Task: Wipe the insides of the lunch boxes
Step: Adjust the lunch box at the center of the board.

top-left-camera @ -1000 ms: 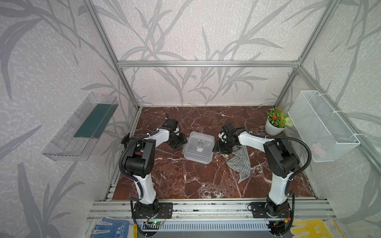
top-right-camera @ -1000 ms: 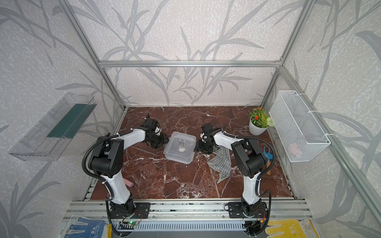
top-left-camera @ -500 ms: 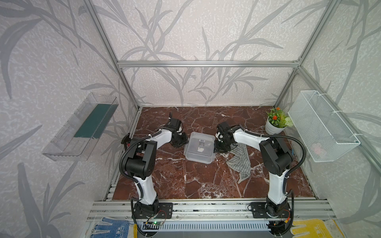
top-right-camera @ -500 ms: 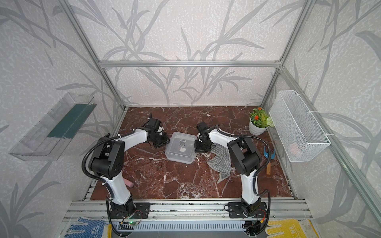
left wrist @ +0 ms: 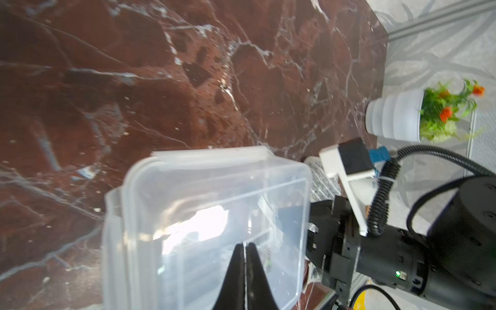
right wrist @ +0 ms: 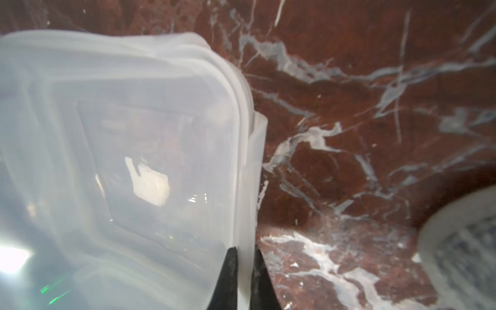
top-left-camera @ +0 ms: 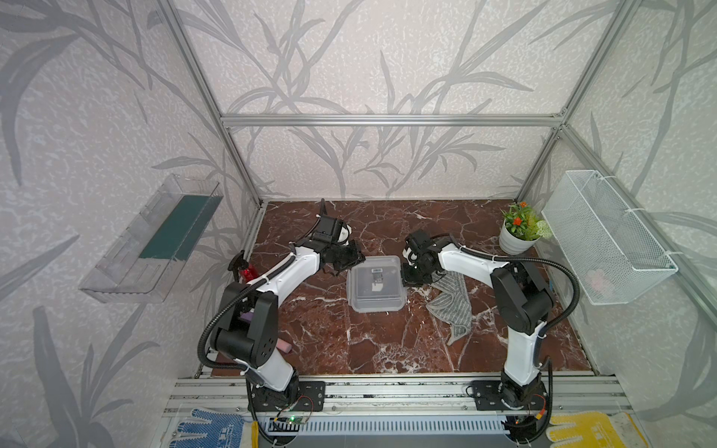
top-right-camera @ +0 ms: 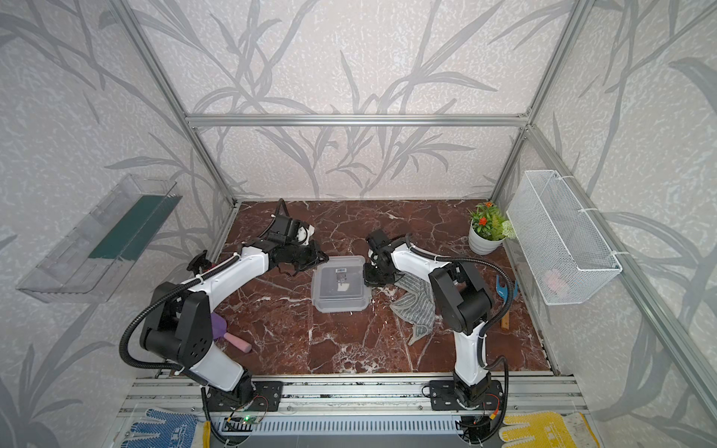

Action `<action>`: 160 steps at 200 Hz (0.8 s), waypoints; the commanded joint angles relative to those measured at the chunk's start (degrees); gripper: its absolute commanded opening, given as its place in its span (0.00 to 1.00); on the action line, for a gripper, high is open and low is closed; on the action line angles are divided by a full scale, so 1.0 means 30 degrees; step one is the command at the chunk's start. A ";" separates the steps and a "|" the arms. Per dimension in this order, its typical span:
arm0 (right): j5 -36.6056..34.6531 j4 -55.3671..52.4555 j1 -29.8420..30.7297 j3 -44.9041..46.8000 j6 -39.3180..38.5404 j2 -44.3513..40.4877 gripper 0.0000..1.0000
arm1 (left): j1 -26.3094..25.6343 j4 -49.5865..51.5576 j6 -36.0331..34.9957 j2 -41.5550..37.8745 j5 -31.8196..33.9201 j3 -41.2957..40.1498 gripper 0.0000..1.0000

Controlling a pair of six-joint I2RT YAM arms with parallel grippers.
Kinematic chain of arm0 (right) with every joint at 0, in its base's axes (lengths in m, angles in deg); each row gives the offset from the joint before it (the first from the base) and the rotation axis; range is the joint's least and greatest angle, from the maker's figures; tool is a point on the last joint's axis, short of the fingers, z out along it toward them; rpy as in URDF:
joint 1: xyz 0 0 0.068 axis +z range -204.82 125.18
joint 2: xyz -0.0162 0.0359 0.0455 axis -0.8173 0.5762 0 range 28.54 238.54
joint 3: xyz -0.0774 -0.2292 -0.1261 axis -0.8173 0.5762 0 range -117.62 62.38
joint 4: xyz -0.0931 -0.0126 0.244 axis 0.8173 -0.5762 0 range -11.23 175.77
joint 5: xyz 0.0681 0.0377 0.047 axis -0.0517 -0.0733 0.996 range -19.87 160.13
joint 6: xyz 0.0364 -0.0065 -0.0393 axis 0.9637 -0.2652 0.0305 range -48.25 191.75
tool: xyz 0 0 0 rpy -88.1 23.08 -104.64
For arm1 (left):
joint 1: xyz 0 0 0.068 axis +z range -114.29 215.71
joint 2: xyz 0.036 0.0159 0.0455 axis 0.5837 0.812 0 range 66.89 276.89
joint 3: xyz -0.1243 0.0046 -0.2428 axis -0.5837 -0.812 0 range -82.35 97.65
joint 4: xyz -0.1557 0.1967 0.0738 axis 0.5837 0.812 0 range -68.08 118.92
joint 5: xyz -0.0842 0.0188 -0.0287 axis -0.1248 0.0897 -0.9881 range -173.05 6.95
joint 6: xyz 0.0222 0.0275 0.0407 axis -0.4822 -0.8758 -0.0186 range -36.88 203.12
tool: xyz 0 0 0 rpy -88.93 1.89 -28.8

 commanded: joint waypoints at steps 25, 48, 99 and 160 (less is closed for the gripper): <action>-0.1329 -0.1315 0.0165 -0.0189 -0.1182 -0.3699 0.00 | -0.0051 0.1455 -0.0545 -0.1024 0.0141 0.0498 0.08; -0.2502 -0.2519 0.0162 -0.0913 -0.1857 -0.5170 0.00 | -0.0051 0.1528 -0.0524 -0.1421 0.0392 0.0658 0.08; -0.5743 -0.5320 0.0166 -0.3487 -0.3969 -0.6924 0.00 | -0.0051 0.2282 -0.0897 -0.2392 0.1242 0.0997 0.09; -0.6993 -0.7824 0.0522 -0.6918 -0.5696 -0.7395 0.00 | -0.0051 0.2459 -0.1021 -0.3145 0.1643 0.0812 0.09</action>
